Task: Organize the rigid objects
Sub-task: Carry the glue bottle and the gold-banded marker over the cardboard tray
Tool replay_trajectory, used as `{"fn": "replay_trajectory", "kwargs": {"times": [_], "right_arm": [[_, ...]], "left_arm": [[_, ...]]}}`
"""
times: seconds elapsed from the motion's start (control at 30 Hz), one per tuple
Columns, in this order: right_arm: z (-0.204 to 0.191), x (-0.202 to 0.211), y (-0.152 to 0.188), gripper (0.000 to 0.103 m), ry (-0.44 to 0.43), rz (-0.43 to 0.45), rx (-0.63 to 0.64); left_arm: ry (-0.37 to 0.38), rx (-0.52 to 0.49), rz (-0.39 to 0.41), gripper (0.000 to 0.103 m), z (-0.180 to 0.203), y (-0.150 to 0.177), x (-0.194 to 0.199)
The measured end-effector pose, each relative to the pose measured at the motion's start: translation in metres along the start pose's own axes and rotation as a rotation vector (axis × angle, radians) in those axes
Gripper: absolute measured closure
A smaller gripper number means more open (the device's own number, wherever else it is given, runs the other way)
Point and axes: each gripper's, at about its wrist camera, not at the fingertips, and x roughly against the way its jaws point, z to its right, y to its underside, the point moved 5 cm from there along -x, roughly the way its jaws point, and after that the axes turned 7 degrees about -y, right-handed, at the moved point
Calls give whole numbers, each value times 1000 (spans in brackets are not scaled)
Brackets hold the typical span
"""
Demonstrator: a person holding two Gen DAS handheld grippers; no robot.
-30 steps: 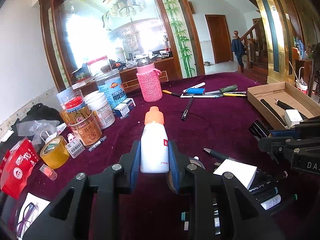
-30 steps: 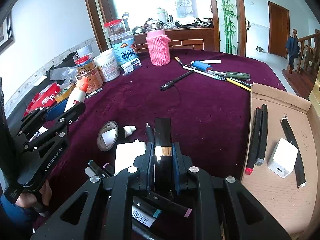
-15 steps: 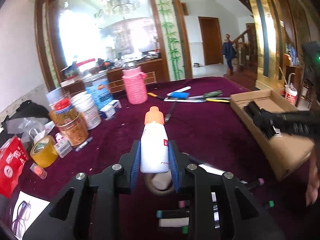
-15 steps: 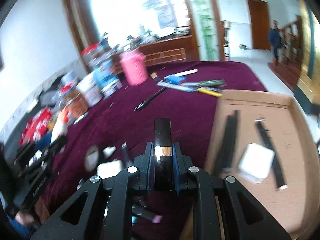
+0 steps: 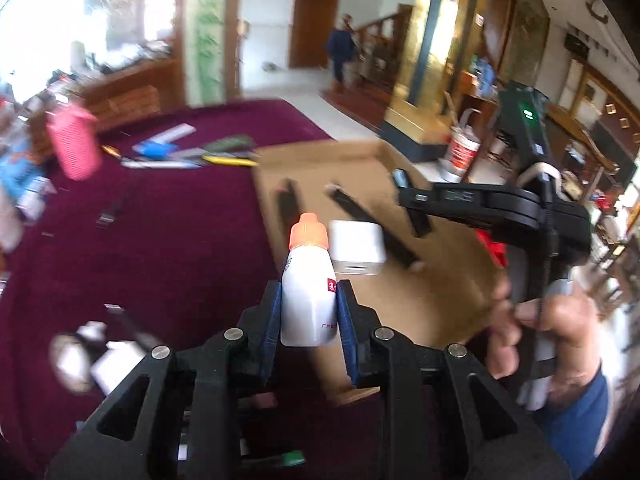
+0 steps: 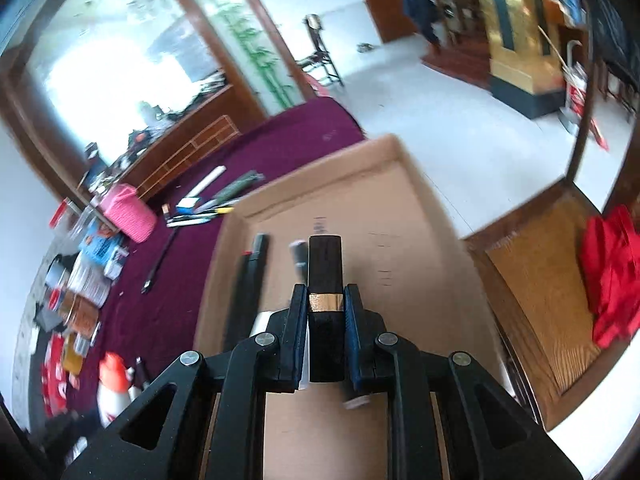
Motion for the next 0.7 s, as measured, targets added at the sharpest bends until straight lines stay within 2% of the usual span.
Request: {"fn": "replay_trajectory", "kwargs": {"times": [0.17, 0.47, 0.7], "right_arm": [[9, -8, 3, 87, 78, -49, 12], [14, -12, 9, 87, 131, -97, 45], [11, -16, 13, 87, 148, -123, 74]], "left_arm": [[43, 9, -85, 79, 30, 6, -25], [-24, 12, -125, 79, 35, 17, -48], [-32, 12, -159, 79, 37, 26, -56]]}}
